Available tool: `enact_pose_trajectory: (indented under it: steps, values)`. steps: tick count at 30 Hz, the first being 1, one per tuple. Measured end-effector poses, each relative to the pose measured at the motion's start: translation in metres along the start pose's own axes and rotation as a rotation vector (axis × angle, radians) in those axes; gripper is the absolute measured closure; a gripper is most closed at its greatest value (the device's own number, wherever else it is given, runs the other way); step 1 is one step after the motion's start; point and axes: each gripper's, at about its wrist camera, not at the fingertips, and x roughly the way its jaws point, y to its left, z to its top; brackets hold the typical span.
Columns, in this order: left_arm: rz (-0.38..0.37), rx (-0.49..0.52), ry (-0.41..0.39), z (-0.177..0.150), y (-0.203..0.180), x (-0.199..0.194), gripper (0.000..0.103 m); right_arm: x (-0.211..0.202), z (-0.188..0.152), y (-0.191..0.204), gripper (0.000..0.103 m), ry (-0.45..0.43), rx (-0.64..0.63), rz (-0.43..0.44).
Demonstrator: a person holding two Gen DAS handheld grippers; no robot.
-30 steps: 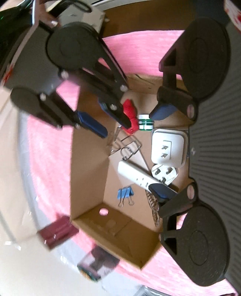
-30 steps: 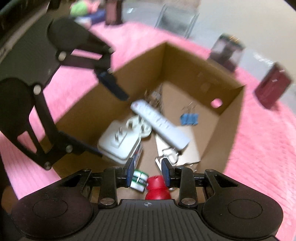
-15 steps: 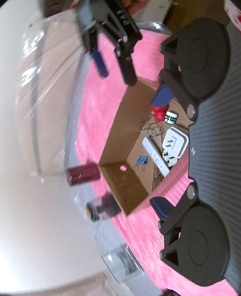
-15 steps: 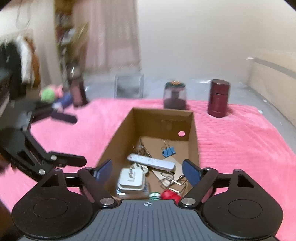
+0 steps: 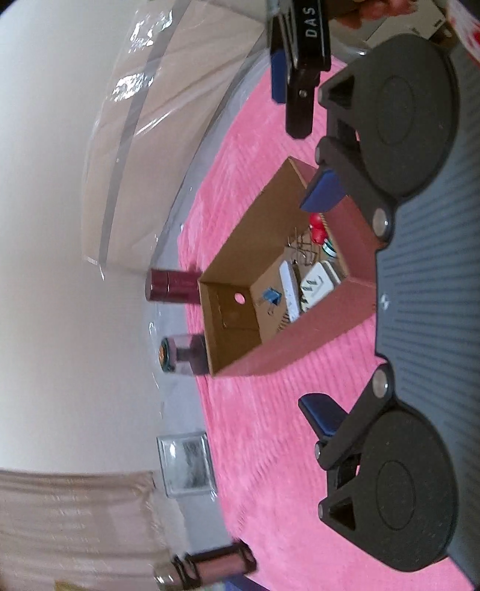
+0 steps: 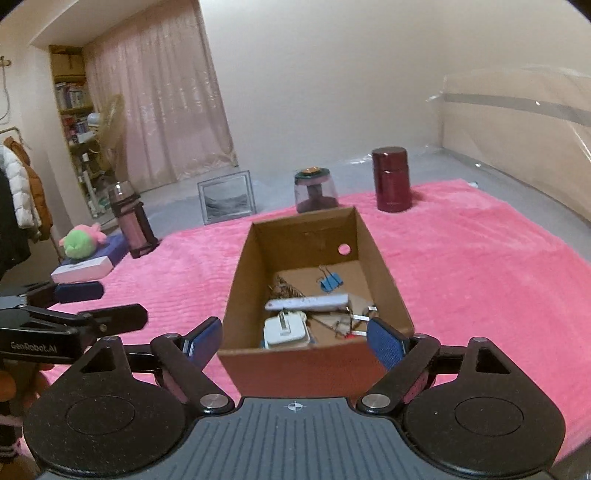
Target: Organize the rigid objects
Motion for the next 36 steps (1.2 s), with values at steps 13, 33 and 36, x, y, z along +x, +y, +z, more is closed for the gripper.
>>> enact_pose_trajectory:
  steps: [13,33,36]
  values:
    - [0.082,-0.102,0.029,-0.050,-0.004,-0.032,0.001,-0.023,-0.042,0.018,0.020,0.058,-0.008,-0.102]
    - [0.208,-0.182,0.119,-0.114,0.007,-0.052,0.001,-0.012,-0.088,0.052,0.020,0.154,-0.074,-0.100]
    - [0.210,-0.183,0.128,-0.117,0.008,-0.052,0.001,-0.009,-0.092,0.053,0.020,0.168,-0.074,-0.096]
